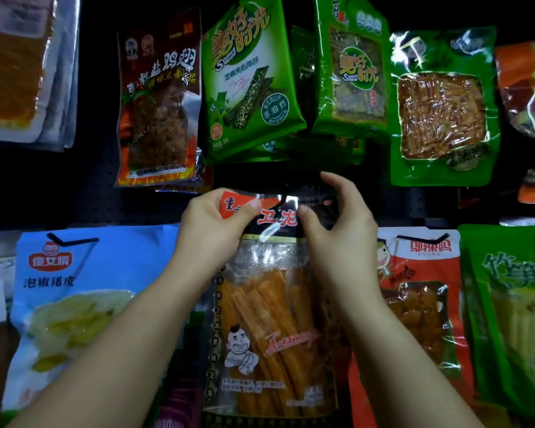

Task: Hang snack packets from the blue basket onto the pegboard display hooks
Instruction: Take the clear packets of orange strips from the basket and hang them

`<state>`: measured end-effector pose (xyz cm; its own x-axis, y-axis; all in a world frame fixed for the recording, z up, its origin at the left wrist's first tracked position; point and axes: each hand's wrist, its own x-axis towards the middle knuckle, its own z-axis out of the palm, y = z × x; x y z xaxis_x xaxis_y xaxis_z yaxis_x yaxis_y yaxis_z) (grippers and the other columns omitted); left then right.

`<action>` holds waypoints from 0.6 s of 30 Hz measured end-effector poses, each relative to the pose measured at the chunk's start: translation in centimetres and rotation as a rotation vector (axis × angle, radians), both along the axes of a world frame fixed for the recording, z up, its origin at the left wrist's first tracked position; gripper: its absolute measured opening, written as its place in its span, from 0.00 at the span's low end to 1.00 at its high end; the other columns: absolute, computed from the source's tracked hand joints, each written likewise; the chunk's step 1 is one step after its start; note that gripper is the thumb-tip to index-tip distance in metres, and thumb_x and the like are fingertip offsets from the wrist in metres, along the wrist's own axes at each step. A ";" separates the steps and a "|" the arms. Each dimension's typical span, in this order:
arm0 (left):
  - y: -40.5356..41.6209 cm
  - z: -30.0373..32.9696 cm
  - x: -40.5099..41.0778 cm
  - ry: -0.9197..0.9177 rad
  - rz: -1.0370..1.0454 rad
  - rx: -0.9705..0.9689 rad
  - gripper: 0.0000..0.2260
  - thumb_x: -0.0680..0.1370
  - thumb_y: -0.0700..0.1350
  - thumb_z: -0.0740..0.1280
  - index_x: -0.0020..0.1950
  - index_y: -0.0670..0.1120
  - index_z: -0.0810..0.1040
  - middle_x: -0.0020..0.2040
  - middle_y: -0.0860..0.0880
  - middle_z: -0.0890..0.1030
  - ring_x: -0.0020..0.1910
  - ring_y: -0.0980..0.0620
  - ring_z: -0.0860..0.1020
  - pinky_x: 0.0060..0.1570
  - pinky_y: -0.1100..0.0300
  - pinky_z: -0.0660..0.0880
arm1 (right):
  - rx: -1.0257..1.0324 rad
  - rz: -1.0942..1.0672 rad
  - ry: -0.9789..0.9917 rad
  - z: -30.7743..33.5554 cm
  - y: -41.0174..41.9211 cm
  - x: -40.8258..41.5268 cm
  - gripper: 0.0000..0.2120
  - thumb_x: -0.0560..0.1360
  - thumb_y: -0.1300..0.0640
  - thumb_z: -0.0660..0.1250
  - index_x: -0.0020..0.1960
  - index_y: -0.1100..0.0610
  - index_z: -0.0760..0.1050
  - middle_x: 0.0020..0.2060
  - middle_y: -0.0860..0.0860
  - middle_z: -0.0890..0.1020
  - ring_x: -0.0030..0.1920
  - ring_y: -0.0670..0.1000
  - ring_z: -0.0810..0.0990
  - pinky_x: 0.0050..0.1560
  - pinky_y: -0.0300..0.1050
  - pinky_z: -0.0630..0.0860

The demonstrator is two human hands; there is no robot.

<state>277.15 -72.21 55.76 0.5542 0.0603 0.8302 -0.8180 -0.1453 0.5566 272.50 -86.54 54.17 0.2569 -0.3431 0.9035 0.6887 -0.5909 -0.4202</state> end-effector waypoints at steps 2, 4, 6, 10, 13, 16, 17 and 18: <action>-0.1 -0.5 1.1 -0.003 0.017 0.003 0.04 0.74 0.50 0.70 0.40 0.52 0.79 0.37 0.53 0.83 0.39 0.53 0.81 0.42 0.54 0.78 | -0.036 -0.021 0.014 -1.2 0.0 0.6 0.31 0.75 0.58 0.70 0.73 0.47 0.60 0.44 0.31 0.70 0.40 0.34 0.76 0.40 0.27 0.72; -0.3 -1.3 2.4 0.024 0.014 0.015 0.02 0.74 0.48 0.70 0.44 0.53 0.79 0.40 0.53 0.83 0.41 0.55 0.82 0.42 0.56 0.78 | -0.076 -0.036 0.053 -2.9 0.0 1.5 0.38 0.75 0.56 0.69 0.76 0.41 0.51 0.49 0.31 0.68 0.43 0.44 0.78 0.38 0.34 0.76; -0.3 -2.6 3.8 0.096 -0.008 0.025 0.04 0.75 0.45 0.70 0.46 0.54 0.77 0.43 0.53 0.84 0.41 0.56 0.82 0.42 0.60 0.78 | -0.071 -0.039 0.116 -4.6 -0.2 2.6 0.40 0.76 0.55 0.68 0.75 0.36 0.45 0.53 0.39 0.74 0.40 0.52 0.79 0.40 0.47 0.78; -0.4 -4.8 6.4 0.217 0.019 0.039 0.09 0.76 0.43 0.68 0.55 0.47 0.76 0.48 0.48 0.83 0.47 0.51 0.81 0.46 0.58 0.76 | -0.024 0.052 0.249 -6.9 -1.4 5.8 0.37 0.78 0.53 0.64 0.72 0.32 0.42 0.70 0.40 0.63 0.59 0.45 0.75 0.51 0.37 0.70; -0.9 -5.2 8.1 0.233 0.087 0.062 0.08 0.77 0.45 0.67 0.55 0.46 0.74 0.47 0.50 0.81 0.47 0.52 0.79 0.41 0.62 0.73 | -0.038 0.080 0.393 -8.0 -2.3 8.4 0.33 0.80 0.53 0.61 0.76 0.39 0.45 0.76 0.49 0.61 0.72 0.52 0.64 0.59 0.39 0.61; -1.3 -5.3 9.8 0.239 0.152 0.074 0.04 0.78 0.45 0.66 0.51 0.47 0.73 0.44 0.53 0.79 0.42 0.54 0.78 0.39 0.61 0.73 | -0.044 0.096 0.462 -8.6 -2.5 10.2 0.32 0.80 0.54 0.60 0.76 0.41 0.46 0.76 0.50 0.60 0.74 0.53 0.62 0.63 0.43 0.62; -1.4 -5.2 10.3 0.246 0.172 0.078 0.04 0.78 0.45 0.66 0.51 0.48 0.73 0.43 0.54 0.78 0.42 0.54 0.78 0.40 0.59 0.74 | -0.046 0.096 0.464 -8.6 -2.4 10.6 0.32 0.80 0.55 0.60 0.77 0.42 0.47 0.76 0.50 0.60 0.74 0.52 0.61 0.64 0.42 0.61; -1.4 -5.1 10.7 0.256 0.192 0.081 0.05 0.78 0.45 0.66 0.52 0.48 0.73 0.42 0.54 0.78 0.41 0.53 0.78 0.42 0.57 0.75 | -0.048 0.094 0.461 -8.6 -2.4 11.0 0.31 0.80 0.55 0.60 0.77 0.43 0.48 0.76 0.49 0.60 0.74 0.51 0.61 0.62 0.40 0.60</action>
